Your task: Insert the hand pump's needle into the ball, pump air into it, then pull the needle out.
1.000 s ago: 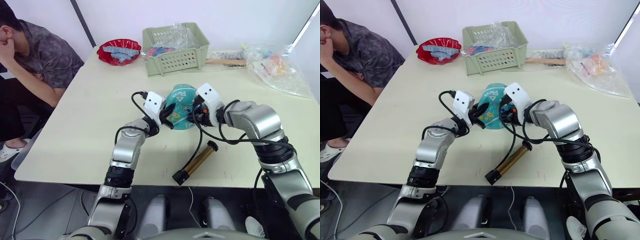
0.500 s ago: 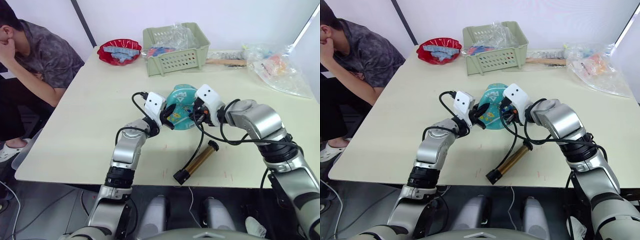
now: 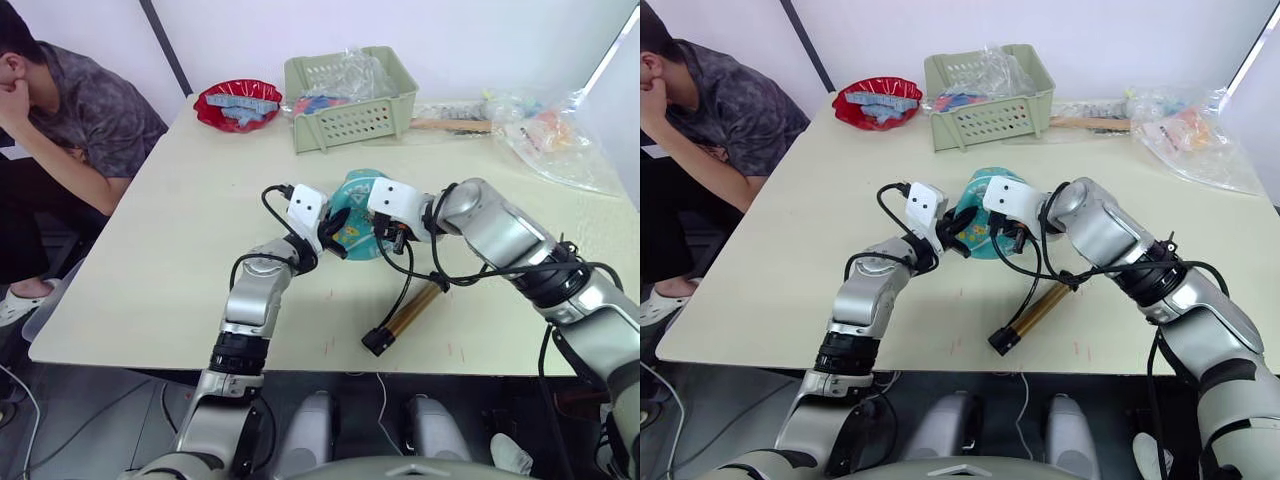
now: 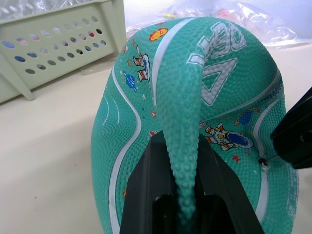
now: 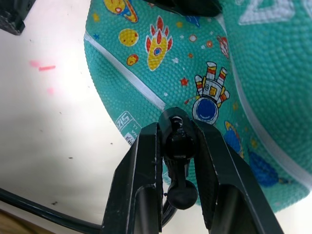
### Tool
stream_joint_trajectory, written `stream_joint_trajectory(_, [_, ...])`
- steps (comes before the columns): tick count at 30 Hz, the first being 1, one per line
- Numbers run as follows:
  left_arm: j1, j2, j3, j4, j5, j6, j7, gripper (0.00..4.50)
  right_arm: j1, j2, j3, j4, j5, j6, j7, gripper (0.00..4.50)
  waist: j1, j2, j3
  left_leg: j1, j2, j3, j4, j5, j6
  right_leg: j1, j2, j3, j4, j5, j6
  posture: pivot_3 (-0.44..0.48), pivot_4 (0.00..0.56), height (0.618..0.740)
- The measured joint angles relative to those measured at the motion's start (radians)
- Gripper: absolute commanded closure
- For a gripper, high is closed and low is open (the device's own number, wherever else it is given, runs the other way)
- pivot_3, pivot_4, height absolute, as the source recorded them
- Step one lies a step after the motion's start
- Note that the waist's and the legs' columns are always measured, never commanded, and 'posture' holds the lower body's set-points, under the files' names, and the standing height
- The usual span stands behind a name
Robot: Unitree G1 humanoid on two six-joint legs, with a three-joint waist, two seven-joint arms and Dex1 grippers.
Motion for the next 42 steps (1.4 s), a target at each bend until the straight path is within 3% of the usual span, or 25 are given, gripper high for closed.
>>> stream_joint_trajectory(16, [0.007,-0.002,0.026,0.006,-0.013,0.030,0.025,4.50,-0.053,0.152,0.038,0.255,-0.163,-0.091,0.102,4.15,-0.023,0.003,-0.007,0.016,0.000,0.000,-0.004,0.000,0.000,0.014,0.000,0.000,-0.004,-0.001,0.000,0.000,0.150,0.740])
stream_joint_trajectory(26, [0.012,-0.002,0.038,0.015,-0.013,0.052,0.041,4.50,-0.066,0.247,0.005,0.408,-0.223,-0.159,0.109,4.15,-0.031,0.005,-0.023,0.021,0.000,0.002,-0.008,0.000,0.000,0.016,0.000,0.002,-0.004,-0.001,0.000,0.000,0.150,0.740])
stream_joint_trajectory(30, [0.021,-0.002,0.048,0.011,-0.014,0.065,0.045,4.50,-0.049,0.280,-0.001,0.428,-0.253,-0.170,0.099,4.15,-0.039,0.004,-0.026,0.032,0.001,0.005,-0.017,0.000,0.000,0.024,0.000,0.004,-0.009,-0.005,-0.001,0.000,0.150,0.740])
stream_joint_trajectory(42, [0.030,-0.002,0.057,0.012,-0.014,0.088,0.050,4.50,-0.020,0.377,-0.041,0.542,-0.332,-0.220,0.047,4.15,-0.051,0.003,-0.045,0.035,0.000,0.004,-0.020,-0.001,-0.001,0.026,-0.001,0.004,-0.009,-0.008,-0.003,0.000,0.150,0.740])
